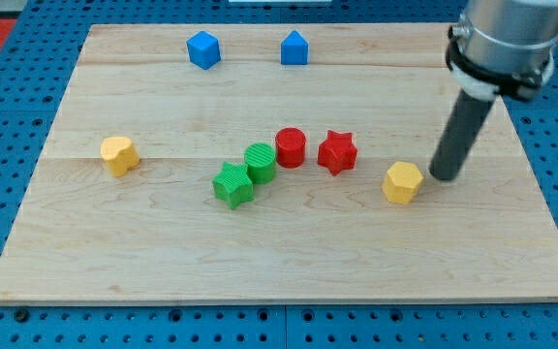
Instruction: Move the yellow hexagon towards the top of the board
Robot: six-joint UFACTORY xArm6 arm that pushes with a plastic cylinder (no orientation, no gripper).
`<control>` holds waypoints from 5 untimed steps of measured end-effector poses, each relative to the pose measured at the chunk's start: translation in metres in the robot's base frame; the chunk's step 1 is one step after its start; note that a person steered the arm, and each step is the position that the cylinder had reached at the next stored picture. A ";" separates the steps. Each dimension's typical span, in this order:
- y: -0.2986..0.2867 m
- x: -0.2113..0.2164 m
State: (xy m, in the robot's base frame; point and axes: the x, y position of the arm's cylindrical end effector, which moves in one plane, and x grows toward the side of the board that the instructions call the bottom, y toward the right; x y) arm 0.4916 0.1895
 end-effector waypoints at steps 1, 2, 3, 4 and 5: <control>-0.032 0.022; -0.045 -0.007; -0.033 -0.029; -0.048 0.000; -0.098 -0.012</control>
State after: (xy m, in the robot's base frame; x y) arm 0.4797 0.0912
